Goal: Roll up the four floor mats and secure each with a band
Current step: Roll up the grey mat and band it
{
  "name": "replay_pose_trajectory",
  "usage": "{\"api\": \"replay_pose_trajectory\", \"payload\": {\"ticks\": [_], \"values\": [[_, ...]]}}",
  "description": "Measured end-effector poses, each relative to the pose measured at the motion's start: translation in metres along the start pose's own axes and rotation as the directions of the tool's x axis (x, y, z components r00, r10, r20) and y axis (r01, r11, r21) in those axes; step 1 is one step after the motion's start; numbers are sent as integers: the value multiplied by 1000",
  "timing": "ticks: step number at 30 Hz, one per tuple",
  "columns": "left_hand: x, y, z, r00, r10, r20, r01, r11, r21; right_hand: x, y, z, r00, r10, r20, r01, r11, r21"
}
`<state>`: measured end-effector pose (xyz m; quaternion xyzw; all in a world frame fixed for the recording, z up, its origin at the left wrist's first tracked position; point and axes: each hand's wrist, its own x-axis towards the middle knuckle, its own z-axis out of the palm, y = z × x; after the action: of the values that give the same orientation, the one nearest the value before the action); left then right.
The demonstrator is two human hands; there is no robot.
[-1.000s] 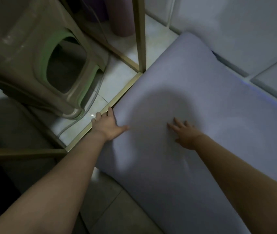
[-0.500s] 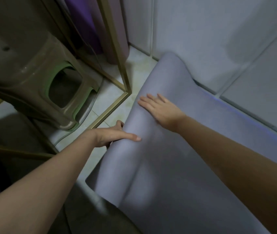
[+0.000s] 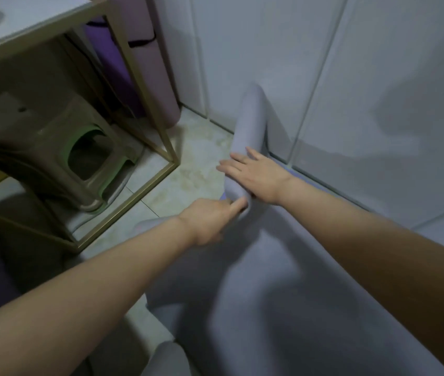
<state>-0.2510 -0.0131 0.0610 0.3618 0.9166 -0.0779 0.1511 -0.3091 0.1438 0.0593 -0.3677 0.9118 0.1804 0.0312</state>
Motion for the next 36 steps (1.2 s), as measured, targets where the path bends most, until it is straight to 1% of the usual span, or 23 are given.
{"api": "replay_pose_trajectory", "payload": {"ticks": [3, 4, 5, 6, 7, 8, 9, 12, 14, 16, 18, 21, 24, 25, 27, 29, 31, 32, 33, 34, 35, 36], "values": [[-19, 22, -19, 996, 81, -24, -78, 990, 118, -32, -3, -22, 992, -42, -123, 43, 999, 4], [-29, 27, -24, 995, 98, -35, -92, 984, 152, -44, -4, -32, 992, -35, -124, 38, 999, 26], [-39, 32, -29, 993, 106, -49, -96, 980, 172, -58, -7, -44, 999, -14, -50, 16, 999, 29], [-51, 37, -34, 993, 102, -59, -90, 980, 176, -74, -12, -59, 999, 37, 30, -37, 999, -1], [-63, 43, -39, 993, 96, -75, -82, 983, 167, -90, -18, -69, 989, 98, 114, -97, 995, -15], [-78, 49, -45, 992, 78, -98, -63, 987, 150, -106, -26, -79, 977, 143, 156, -144, 990, -10], [-93, 55, -53, 990, 48, -132, -32, 992, 126, -123, -33, -89, 964, 189, 184, -191, 981, -6], [-138, 75, -77, 974, -42, -223, 62, 995, 80, -169, -58, -131, 936, 288, 204, -293, 956, -8], [-163, 90, -87, 961, -87, -261, 108, 992, 65, -190, -72, -159, 928, 334, 163, -332, 942, -42], [-181, 99, -96, 936, -141, -322, 143, 990, -18, -203, -83, -187, 923, 363, 128, -357, 932, -68], [-194, 104, -109, 899, -192, -394, 172, 981, -86, -209, -93, -210, 909, 398, 128, -390, 917, -79], [-208, 110, -128, 883, -217, -416, 188, 976, -111, -213, -110, -239, 901, 428, 66, -426, 904, -40], [-218, 106, -142, 861, -243, -446, 201, 969, -141, -214, -125, -255, 910, 414, 9, -414, 910, 8], [-222, 103, -144, 851, -242, -467, 205, 970, -130, -216, -129, -258, 917, 399, -12, -399, 917, 18], [-233, 102, -149, 845, -207, -493, 210, 976, -50, -222, -132, -258, 915, 388, -110, -381, 921, 79], [-241, 102, -153, 848, -160, -506, 194, 981, 14, -231, -131, -252, 885, 395, -245, -363, 917, 166], [-252, 105, -157, 803, -75, -592, 154, 984, 84, -243, -129, -246, 854, 397, -336, -380, 917, 119], [-256, 104, -155, 785, -47, -617, 137, 986, 99, -250, -130, -244, 851, 408, -331, -400, 912, 93], [-260, 104, -153, 771, -21, -636, 114, 988, 106, -255, -131, -242, 838, 422, -346, -417, 904, 91], [-262, 103, -151, 759, -7, -651, 116, 985, 124, -261, -134, -238, 840, 426, -335, -417, 903, 104], [-262, 103, -146, 765, -8, -644, 123, 983, 133, -266, -137, -236, 843, 437, -312, -412, 899, 147], [-264, 105, -141, 801, -36, -598, 127, 986, 110, -268, -143, -238, 847, 458, -268, -428, 888, 166]]}}
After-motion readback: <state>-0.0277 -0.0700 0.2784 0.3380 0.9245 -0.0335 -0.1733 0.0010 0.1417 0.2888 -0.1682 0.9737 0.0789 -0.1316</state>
